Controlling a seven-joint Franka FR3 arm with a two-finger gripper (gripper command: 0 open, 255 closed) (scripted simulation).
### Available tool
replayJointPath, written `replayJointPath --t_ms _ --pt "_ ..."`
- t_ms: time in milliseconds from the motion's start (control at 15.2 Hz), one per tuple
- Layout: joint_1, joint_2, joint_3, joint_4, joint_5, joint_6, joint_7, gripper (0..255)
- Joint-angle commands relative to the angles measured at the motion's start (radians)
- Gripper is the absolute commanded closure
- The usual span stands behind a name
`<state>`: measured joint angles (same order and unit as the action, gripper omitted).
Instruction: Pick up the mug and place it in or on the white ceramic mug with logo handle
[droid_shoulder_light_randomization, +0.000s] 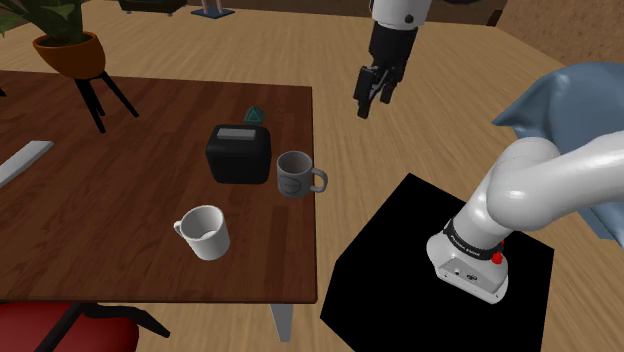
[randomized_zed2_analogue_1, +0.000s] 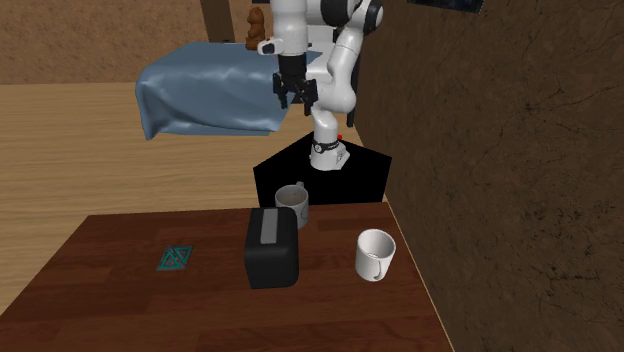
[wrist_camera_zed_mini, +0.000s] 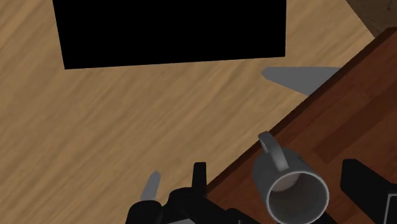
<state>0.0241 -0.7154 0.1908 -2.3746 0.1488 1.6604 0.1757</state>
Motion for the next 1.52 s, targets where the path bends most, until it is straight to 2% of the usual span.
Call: replayJointPath --t_ms 0,396,792,1122,1452 --pt "0.008 0.037 0.046 -0.002 0.027 0.043 0.057 0" --pt "0.017 0.182 0.174 0.031 0.077 0.168 0.214 0" --pt "0.010 0.372 0.301 0.113 0.071 0.287 0.383 0" --pt "0.003 0.565 0.396 0.217 0.002 0.372 0.547 0" --pt "0.026 0.787 0.455 0.356 -0.131 0.426 0.732 0"
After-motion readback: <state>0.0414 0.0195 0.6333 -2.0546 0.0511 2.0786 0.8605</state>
